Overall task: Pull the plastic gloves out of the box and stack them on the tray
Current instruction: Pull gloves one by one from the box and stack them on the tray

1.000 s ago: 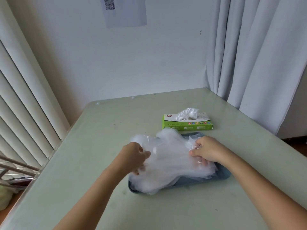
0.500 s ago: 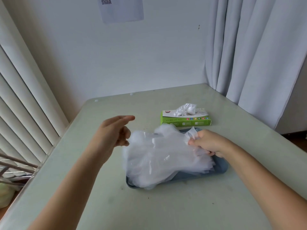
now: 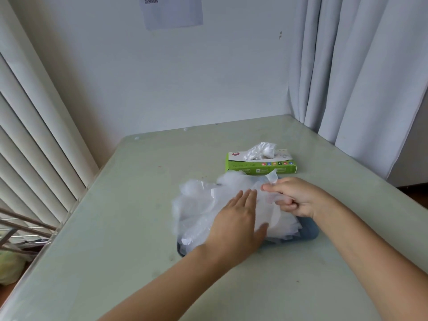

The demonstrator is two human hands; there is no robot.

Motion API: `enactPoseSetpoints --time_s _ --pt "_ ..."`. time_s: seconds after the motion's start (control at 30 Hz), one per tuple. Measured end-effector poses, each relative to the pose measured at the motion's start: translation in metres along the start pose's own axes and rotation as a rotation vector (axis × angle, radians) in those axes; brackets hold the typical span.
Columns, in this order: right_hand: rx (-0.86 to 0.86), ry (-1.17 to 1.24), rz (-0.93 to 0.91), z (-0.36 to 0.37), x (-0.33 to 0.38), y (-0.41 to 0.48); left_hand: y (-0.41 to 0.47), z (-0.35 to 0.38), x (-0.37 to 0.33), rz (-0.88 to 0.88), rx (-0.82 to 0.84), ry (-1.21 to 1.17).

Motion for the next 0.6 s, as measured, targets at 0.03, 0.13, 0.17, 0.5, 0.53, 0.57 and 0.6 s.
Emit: enactPoseSetpoints --time_s 0.03,0.13,0.17,0.5,0.53,0.57,0.6 --pt "0.001 -0.002 0.000 0.000 0.000 0.000 0.003 0.001 0.000 0.009 -0.016 0.035" --pt "0.026 -0.122 -0.059 0.002 0.000 -0.002 0.010 -0.001 0.006 0.017 -0.032 0.112" --pt "0.018 -0.218 -0.111 0.001 0.000 -0.002 0.009 -0.001 0.007 0.022 -0.004 0.129" --pt "-0.215 -0.775 -0.403 -0.008 0.005 0.003 -0.027 0.001 0.032 0.136 0.354 0.259" --pt "-0.198 -0.764 -0.390 -0.008 0.005 0.002 -0.031 -0.001 0.037 0.134 0.384 0.261" --pt "-0.181 -0.755 -0.376 -0.006 0.004 0.002 -0.035 -0.006 0.042 0.122 0.424 0.251" --pt "-0.171 -0.756 -0.368 -0.006 0.004 0.001 -0.037 -0.011 0.044 0.097 0.464 0.223"
Point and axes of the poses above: each hand's wrist, its own y-axis towards the middle knuckle, its own z-axis out of the palm, x = y × z, the point moved 7 cm from there along y, towards the middle knuckle, and after that the axes turned 14 degrees about -x, right-handed, at the moved point
